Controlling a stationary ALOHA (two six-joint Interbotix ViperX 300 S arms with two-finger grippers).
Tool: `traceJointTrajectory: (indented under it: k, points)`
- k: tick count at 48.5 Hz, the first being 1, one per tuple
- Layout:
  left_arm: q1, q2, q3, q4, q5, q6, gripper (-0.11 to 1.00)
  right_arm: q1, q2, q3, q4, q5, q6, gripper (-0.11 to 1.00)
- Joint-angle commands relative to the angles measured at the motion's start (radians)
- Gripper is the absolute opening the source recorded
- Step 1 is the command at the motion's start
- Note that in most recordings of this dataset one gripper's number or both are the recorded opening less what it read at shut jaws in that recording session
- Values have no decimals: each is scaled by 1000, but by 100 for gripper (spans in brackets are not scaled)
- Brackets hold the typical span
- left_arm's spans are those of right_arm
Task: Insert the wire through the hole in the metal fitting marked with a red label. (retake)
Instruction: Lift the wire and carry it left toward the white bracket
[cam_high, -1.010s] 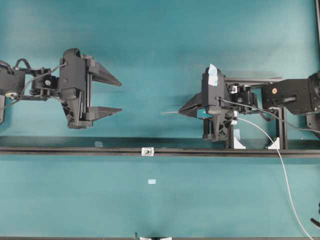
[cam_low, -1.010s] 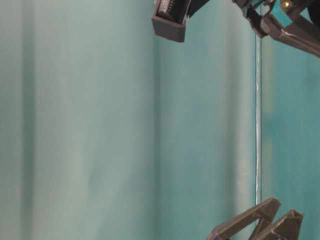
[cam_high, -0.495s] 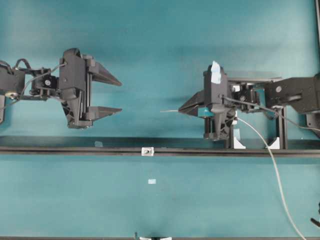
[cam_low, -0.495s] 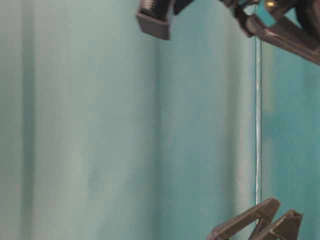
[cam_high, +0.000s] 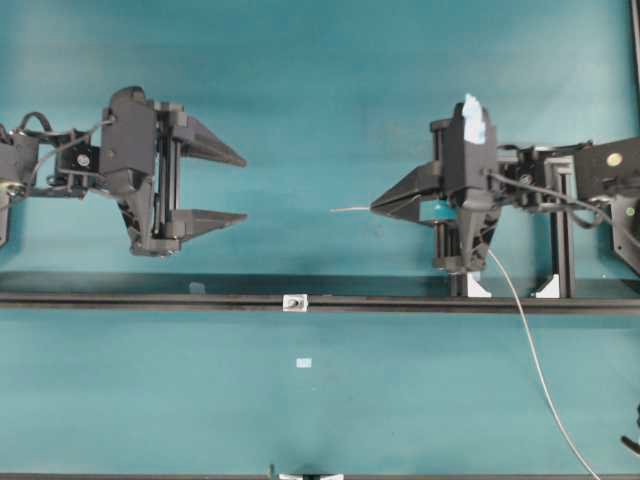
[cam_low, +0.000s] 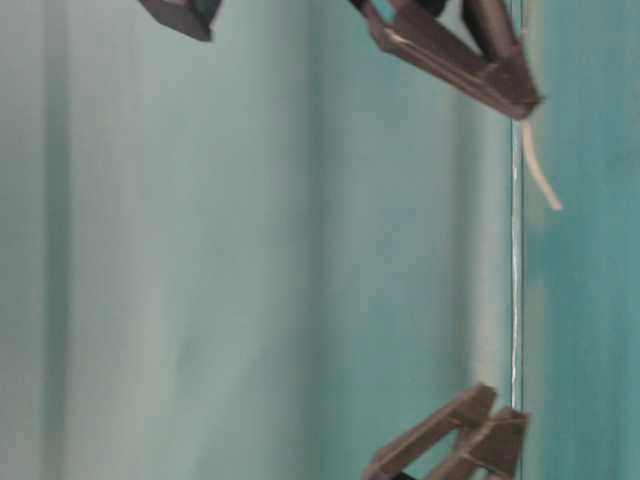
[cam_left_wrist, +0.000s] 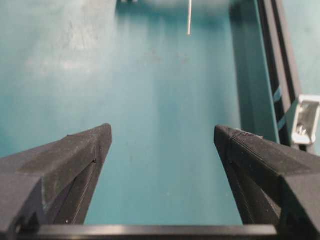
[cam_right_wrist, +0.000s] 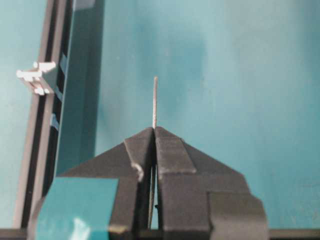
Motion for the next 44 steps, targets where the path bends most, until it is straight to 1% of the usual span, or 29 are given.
traceJointTrajectory:
  k: [1,7,12,18,22,31,38,42,44]
  points:
    - [-3,-34,-23,-5,-3,-2,53,-3,-37,-3,-3,-3,-2,3]
    - [-14,-38,-21,-5,-9,-11,54,-5,-41,21,-2,-23,2,3]
    - [-31,-23,-12,-8,-41,-25,54,-3,-41,52,-2,-78,3,3]
    - [-54,8,11,-8,-141,-29,54,-3,-41,87,5,-153,5,3]
    - [-69,37,41,-8,-242,-29,54,8,-41,109,15,-199,5,3]
    - [-106,115,101,-11,-446,-29,54,67,-28,149,58,-281,0,3]
    - [-137,187,120,-12,-584,-29,54,123,11,170,92,-383,-17,3]
    - [-150,229,114,-12,-626,-28,54,153,46,175,130,-443,-44,3]
    - [-158,252,106,-14,-640,-25,54,173,72,175,170,-480,-69,3]
